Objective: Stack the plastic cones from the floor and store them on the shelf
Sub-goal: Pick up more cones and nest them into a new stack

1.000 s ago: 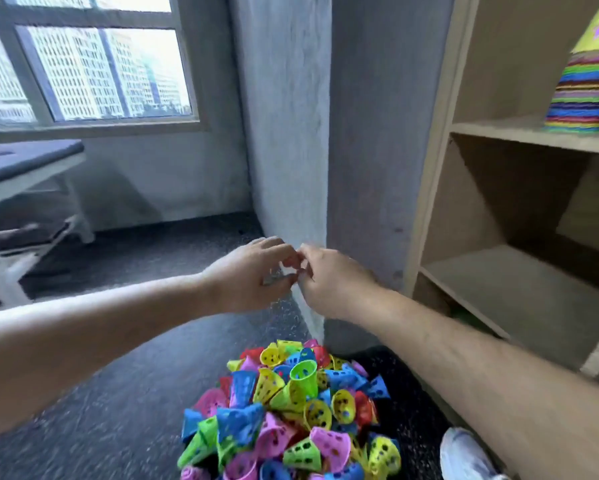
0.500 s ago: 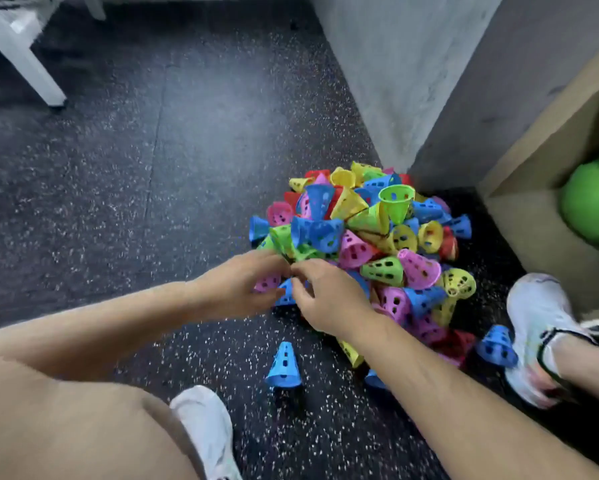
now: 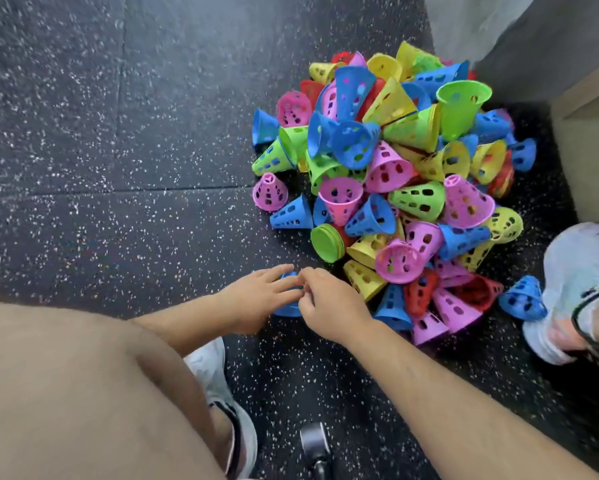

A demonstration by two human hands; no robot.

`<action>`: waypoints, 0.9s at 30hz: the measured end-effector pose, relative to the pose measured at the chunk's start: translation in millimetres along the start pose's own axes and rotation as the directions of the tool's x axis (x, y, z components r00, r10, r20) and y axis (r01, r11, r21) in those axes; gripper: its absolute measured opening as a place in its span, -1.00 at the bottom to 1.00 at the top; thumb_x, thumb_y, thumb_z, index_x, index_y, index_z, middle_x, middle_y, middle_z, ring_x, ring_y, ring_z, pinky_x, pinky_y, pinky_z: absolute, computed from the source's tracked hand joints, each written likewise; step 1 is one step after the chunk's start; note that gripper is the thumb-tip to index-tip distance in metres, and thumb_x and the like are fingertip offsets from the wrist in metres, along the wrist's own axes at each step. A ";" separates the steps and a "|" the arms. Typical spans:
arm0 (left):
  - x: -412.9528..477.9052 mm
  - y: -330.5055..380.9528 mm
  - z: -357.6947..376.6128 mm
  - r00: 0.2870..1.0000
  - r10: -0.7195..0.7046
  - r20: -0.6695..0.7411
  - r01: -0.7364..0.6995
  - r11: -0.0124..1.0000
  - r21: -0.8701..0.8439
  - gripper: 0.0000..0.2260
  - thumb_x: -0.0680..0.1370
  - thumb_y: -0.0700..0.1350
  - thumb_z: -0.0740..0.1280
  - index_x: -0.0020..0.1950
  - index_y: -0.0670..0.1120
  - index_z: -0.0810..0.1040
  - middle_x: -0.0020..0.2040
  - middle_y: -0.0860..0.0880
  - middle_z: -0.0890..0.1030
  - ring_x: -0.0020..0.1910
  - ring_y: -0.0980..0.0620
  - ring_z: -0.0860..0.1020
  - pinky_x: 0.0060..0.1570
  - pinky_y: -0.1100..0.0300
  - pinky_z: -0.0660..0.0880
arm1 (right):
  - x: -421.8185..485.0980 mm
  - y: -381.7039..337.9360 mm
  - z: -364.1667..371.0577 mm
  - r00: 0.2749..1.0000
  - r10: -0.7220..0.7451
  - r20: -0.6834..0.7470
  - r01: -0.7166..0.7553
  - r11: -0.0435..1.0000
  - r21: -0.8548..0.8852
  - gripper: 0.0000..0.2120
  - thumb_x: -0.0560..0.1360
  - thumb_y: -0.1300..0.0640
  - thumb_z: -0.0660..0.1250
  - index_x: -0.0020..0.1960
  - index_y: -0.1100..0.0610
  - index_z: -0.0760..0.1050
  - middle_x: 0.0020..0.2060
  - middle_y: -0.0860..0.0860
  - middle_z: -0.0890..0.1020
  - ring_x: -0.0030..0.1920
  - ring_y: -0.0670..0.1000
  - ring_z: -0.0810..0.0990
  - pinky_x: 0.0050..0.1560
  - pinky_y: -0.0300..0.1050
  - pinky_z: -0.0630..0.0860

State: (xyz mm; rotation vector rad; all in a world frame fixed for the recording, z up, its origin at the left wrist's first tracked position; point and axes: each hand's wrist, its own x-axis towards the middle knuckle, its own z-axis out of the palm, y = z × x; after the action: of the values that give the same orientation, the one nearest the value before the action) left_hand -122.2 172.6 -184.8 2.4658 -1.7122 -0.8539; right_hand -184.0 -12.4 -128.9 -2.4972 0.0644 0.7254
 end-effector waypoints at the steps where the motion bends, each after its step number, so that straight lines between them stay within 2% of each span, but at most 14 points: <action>1: 1.0 -4.6 4.8 0.999 0.003 -0.052 -0.004 0.999 -0.035 -0.27 0.33 -0.18 0.49 0.47 -0.02 0.31 0.47 -0.04 0.43 0.46 -0.21 0.38 0.28 -0.09 0.54 | 2.0 -0.9 1.5 1.000 -0.002 -0.005 0.002 1.000 0.020 -0.82 0.54 0.13 0.18 0.14 0.05 0.39 0.04 0.01 0.51 -0.05 0.12 0.56 -0.14 0.00 0.46; 4: -0.3 -13.7 9.7 0.984 -0.074 -0.164 0.044 0.983 -0.177 -0.48 0.37 -0.10 0.50 0.30 -0.07 0.49 0.32 -0.02 0.53 0.27 -0.13 0.47 0.13 -0.07 0.57 | 8.2 -4.8 3.5 0.999 -0.009 -0.036 0.012 0.996 0.092 -0.82 0.53 0.15 0.19 0.13 0.04 0.37 0.07 0.00 0.50 -0.03 0.11 0.54 -0.06 0.05 0.51; 7: -5.4 -12.2 6.0 0.930 -0.290 -0.228 0.175 0.892 -0.418 -0.63 0.42 -0.11 0.45 0.20 -0.04 0.52 0.20 0.02 0.54 0.19 -0.05 0.46 0.15 -0.03 0.53 | 16.2 -8.2 1.4 0.995 -0.044 -0.086 0.053 0.992 0.114 -0.74 0.58 0.07 0.20 0.26 0.01 0.35 0.15 -0.01 0.50 0.11 0.06 0.51 0.09 0.03 0.48; 9: -5.6 -8.1 -0.3 0.812 -0.552 -0.190 0.291 0.665 -0.688 -0.79 0.48 -0.14 0.40 0.10 0.00 0.54 0.07 0.08 0.56 0.05 0.04 0.50 0.09 0.05 0.50 | 19.2 -11.1 -0.9 0.992 -0.054 -0.118 0.074 0.982 0.176 -0.71 0.60 0.00 0.20 0.31 -0.04 0.31 0.20 -0.05 0.46 0.15 0.02 0.49 0.13 0.02 0.48; 11: -1.2 -3.7 -14.1 0.655 -0.755 -0.026 0.319 0.308 -0.896 -0.91 0.54 -0.12 0.37 0.03 0.01 0.55 0.00 0.08 0.62 -0.05 0.06 0.58 -0.04 0.15 0.52 | 19.9 -13.7 -2.0 0.987 -0.078 -0.139 0.112 0.959 0.259 -0.72 0.58 -0.04 0.24 0.27 -0.10 0.31 0.22 -0.13 0.40 0.13 -0.04 0.50 0.11 -0.01 0.51; 13: 3.7 -1.2 -30.1 0.604 -0.783 0.150 0.236 -0.004 -0.972 -0.92 0.60 -0.09 0.36 0.06 -0.06 0.55 0.01 -0.03 0.67 -0.13 0.05 0.64 -0.17 0.20 0.59 | 20.6 -14.9 -1.8 0.981 -0.130 -0.143 0.169 0.936 0.310 -0.72 0.55 -0.03 0.29 0.23 -0.12 0.35 0.25 -0.19 0.34 0.13 -0.10 0.51 0.12 -0.07 0.51; 14: 4.9 -1.5 -38.4 0.610 -0.765 0.205 0.209 -0.094 -0.973 -0.90 0.61 -0.10 0.35 0.10 -0.08 0.55 0.03 -0.07 0.67 -0.15 0.05 0.65 -0.20 0.18 0.62 | 22.4 -14.6 -1.2 0.979 -0.145 -0.141 0.184 0.927 0.326 -0.71 0.53 -0.02 0.31 0.22 -0.11 0.37 0.29 -0.21 0.32 0.16 -0.12 0.50 0.17 -0.12 0.49; 15: 5.3 -3.8 -44.1 0.625 -0.748 0.223 0.203 -0.120 -0.972 -0.89 0.62 -0.10 0.33 0.12 -0.08 0.55 0.05 -0.08 0.67 -0.13 0.05 0.66 -0.18 0.12 0.64 | 24.8 -14.2 -1.3 0.980 -0.143 -0.137 0.182 0.921 0.343 -0.70 0.52 -0.02 0.32 0.22 -0.09 0.40 0.34 -0.22 0.30 0.21 -0.17 0.47 0.22 -0.20 0.45; 18: 0.2 -11.5 -53.4 0.710 -0.687 0.154 0.169 -0.047 -0.984 -0.83 0.62 0.01 0.29 0.21 0.10 0.54 0.10 0.02 0.66 -0.04 0.06 0.63 -0.05 0.03 0.61 | 34.7 -15.4 -4.5 0.984 -0.099 -0.151 0.153 0.899 0.409 -0.68 0.54 -0.03 0.35 0.26 0.00 0.46 0.38 -0.22 0.32 0.30 -0.30 0.35 0.27 -0.40 0.29; 20: -6.9 -16.1 -53.7 0.798 -0.599 0.063 0.094 0.022 -0.995 -0.72 0.60 0.07 0.33 0.31 0.24 0.46 0.15 0.14 0.64 0.07 0.14 0.62 0.08 0.18 0.58 | 42.0 -18.1 -7.4 0.979 -0.058 -0.198 0.141 0.886 0.442 -0.68 0.56 -0.03 0.34 0.27 0.06 0.47 0.33 -0.17 0.40 0.29 -0.28 0.37 0.28 -0.43 0.28; 22: -13.0 -19.1 -51.7 0.854 -0.519 -0.014 0.048 0.107 -0.993 -0.52 0.60 -0.03 0.44 0.43 0.23 0.34 0.28 0.20 0.58 0.22 0.27 0.56 0.19 0.37 0.47 | 47.8 -22.7 -10.8 0.974 -0.004 -0.226 0.114 0.871 0.478 -0.68 0.57 -0.04 0.33 0.27 0.08 0.49 0.24 -0.15 0.45 0.22 -0.26 0.41 0.21 -0.47 0.27; 24: -15.4 -23.4 -49.1 0.877 -0.476 -0.068 0.044 0.220 -0.974 -0.26 0.47 -0.03 0.57 0.52 0.19 0.22 0.39 0.26 0.46 0.32 0.36 0.47 0.27 0.46 0.36 | 52.5 -27.2 -12.5 0.973 0.029 -0.229 0.091 0.862 0.498 -0.70 0.59 -0.06 0.31 0.25 0.04 0.50 0.17 -0.17 0.50 0.15 -0.25 0.45 0.16 -0.41 0.33; 25: -15.4 -26.5 -46.4 0.871 -0.483 -0.087 0.047 0.259 -0.965 -0.17 0.41 0.01 0.61 0.54 0.21 0.19 0.39 0.30 0.44 0.35 0.35 0.46 0.31 0.42 0.35 | 54.2 -28.9 -13.5 0.972 0.037 -0.232 0.087 0.860 0.502 -0.72 0.59 -0.07 0.30 0.24 0.02 0.52 0.14 -0.18 0.52 0.12 -0.25 0.47 0.16 -0.36 0.37; 27: -16.5 -30.6 -41.4 0.831 -0.544 -0.112 0.054 0.280 -0.958 -0.12 0.37 0.06 0.65 0.53 0.27 0.20 0.35 0.30 0.50 0.33 0.24 0.52 0.35 0.25 0.42 | 56.1 -32.4 -15.9 0.974 0.048 -0.223 0.077 0.851 0.520 -0.75 0.59 -0.07 0.30 0.21 -0.01 0.53 0.07 -0.18 0.55 0.00 -0.24 0.49 0.09 -0.29 0.42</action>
State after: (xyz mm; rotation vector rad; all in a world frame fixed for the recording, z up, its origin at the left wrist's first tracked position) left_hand -81.6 187.5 -152.4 1.8408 -0.2673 -0.8474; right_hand -122.4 12.9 -130.6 -2.0299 0.2884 0.3431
